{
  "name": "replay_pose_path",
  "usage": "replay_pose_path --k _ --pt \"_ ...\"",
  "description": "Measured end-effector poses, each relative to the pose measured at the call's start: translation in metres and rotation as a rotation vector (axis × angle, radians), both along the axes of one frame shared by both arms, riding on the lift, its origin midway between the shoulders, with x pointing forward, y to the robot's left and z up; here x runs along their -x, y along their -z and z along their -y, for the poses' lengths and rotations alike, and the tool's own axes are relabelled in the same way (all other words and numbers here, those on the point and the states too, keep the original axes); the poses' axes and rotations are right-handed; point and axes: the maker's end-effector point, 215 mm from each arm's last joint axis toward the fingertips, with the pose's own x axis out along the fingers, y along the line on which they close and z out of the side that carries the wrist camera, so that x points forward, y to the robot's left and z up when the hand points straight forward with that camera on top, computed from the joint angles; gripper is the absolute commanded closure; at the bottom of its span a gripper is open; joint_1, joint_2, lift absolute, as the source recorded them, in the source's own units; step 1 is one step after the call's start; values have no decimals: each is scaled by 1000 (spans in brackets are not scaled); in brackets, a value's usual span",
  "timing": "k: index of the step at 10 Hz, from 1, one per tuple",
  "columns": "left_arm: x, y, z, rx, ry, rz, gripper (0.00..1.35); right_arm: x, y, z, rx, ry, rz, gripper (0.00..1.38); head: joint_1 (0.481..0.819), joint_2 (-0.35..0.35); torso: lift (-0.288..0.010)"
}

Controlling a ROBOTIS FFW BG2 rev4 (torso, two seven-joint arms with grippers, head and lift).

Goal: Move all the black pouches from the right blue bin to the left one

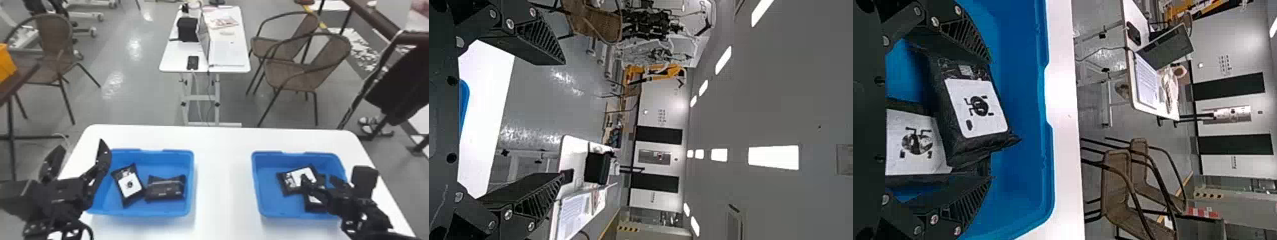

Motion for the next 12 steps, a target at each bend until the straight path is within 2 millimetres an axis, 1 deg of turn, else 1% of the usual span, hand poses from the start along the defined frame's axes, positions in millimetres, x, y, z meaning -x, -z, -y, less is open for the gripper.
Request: replay_pose_path --k 2,4,6,8,10,12 --pt "-1 0 2 6 4 0 245 -19 7 -15 1 -36 -4 205 695 -1 10" --pt "0 2 2 9 4 -3 245 -31 14 -20 20 -57 -24 205 695 5 10" --pt "0 1 2 10 4 -2 246 -32 27 -24 25 -72 -56 205 695 9 10" --pt "0 2 1 10 2 -4 245 -26 42 -30 30 -89 -98 234 695 18 10" --pt "1 0 -1 9 -1 1 246 -16 57 -31 37 -97 -159 774 695 21 10" --pt "1 0 -3 10 -6 2 246 -12 60 -29 33 -93 -181 907 695 22 10"
